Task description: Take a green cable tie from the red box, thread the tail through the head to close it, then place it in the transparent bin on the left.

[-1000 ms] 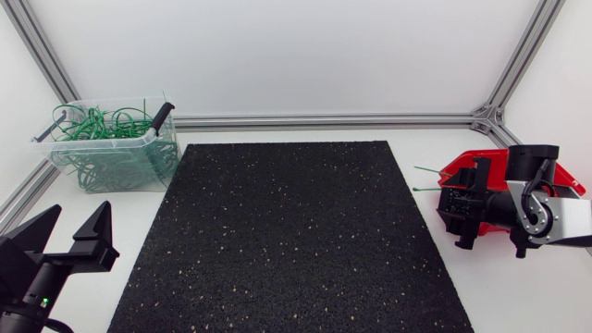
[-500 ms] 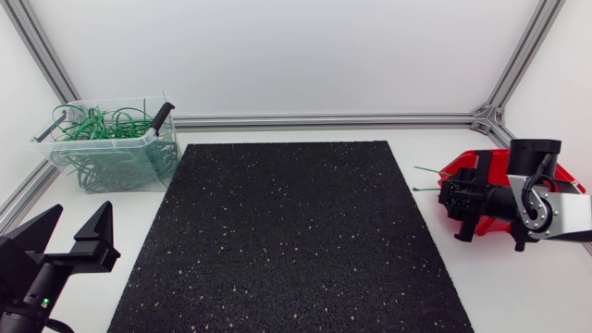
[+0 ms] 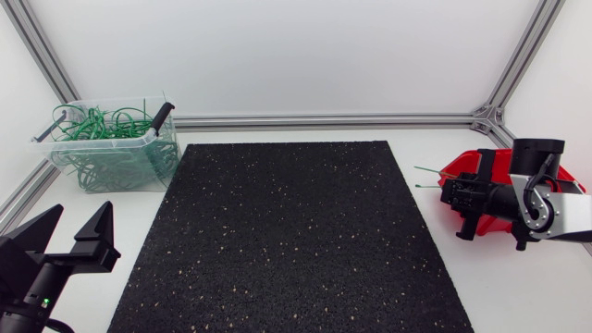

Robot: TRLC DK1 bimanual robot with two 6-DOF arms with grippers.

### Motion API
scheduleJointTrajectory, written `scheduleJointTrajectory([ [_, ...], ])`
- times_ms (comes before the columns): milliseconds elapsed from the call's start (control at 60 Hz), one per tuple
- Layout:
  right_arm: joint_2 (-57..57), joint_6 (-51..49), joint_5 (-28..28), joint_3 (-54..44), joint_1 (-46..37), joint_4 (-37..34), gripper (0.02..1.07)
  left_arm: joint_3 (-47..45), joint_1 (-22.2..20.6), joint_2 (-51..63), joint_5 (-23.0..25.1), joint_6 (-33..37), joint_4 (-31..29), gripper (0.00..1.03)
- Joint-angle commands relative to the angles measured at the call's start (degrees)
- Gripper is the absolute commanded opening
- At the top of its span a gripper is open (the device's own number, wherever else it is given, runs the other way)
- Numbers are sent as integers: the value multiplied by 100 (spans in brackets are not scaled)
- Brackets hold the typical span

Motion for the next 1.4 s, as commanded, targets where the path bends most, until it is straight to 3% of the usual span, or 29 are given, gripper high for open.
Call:
scheduleJointTrajectory([
  [0, 88, -93, 27, 64, -27, 35, 8, -244, -47, -41, -3, -42, -53, 99],
  [300, -440, -75, 9, 108, -18, -378, 8, -244, -47, -32, -3, -42, -44, 99],
  [767, -2312, 804, -263, 1162, 70, -2874, 8, -244, -47, -41, -3, -33, -44, 99],
  [1000, -2892, 1489, -211, 1962, 545, -4281, 8, -244, -39, -41, -3, -33, -53, 99],
  [1167, -2883, 2069, 589, 2463, 1397, -5151, 8, -244, -12, -41, -3, -33, -53, 99],
  [1383, -2936, 3168, 783, 2973, 2162, -6030, 8, -244, 14, -41, -3, -33, -62, 99],
])
